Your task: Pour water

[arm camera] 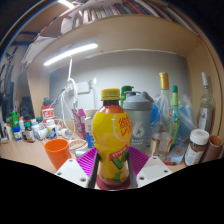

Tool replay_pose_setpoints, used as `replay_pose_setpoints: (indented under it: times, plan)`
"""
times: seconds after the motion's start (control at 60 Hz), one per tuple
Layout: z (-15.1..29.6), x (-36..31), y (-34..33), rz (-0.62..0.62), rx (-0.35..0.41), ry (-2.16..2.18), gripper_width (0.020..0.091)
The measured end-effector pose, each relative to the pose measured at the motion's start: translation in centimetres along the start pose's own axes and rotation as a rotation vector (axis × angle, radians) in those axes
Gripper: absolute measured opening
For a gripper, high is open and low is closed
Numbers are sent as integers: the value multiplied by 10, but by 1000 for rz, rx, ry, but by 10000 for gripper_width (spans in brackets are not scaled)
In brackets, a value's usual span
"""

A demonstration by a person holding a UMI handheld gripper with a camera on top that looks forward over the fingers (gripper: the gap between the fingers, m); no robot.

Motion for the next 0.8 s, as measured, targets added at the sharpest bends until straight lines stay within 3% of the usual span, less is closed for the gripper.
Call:
replay_pose_setpoints:
  times: [0.067, 0.15, 0.3, 0.5, 0.8]
  plan:
    - [-4, 1, -2, -9, -40, -8, 565]
    - [-7, 4, -11, -34, -87, -8, 855]
    - [5, 5, -53, -62, -74, 41, 840]
    - [32, -9, -159, -102, -25, 52, 842]
    - [33, -42, -298, -137, 14, 2, 837]
Point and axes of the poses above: the point between the fingertips, and its own axes, seen from behind it with the camera up: x to the right, z up, y forward, the way the camera looks, the point moved 10 cm from there along -y, backward, against the way the camera looks, and after that the axes turned 6 degrees about -y, right-handed, at the moved point
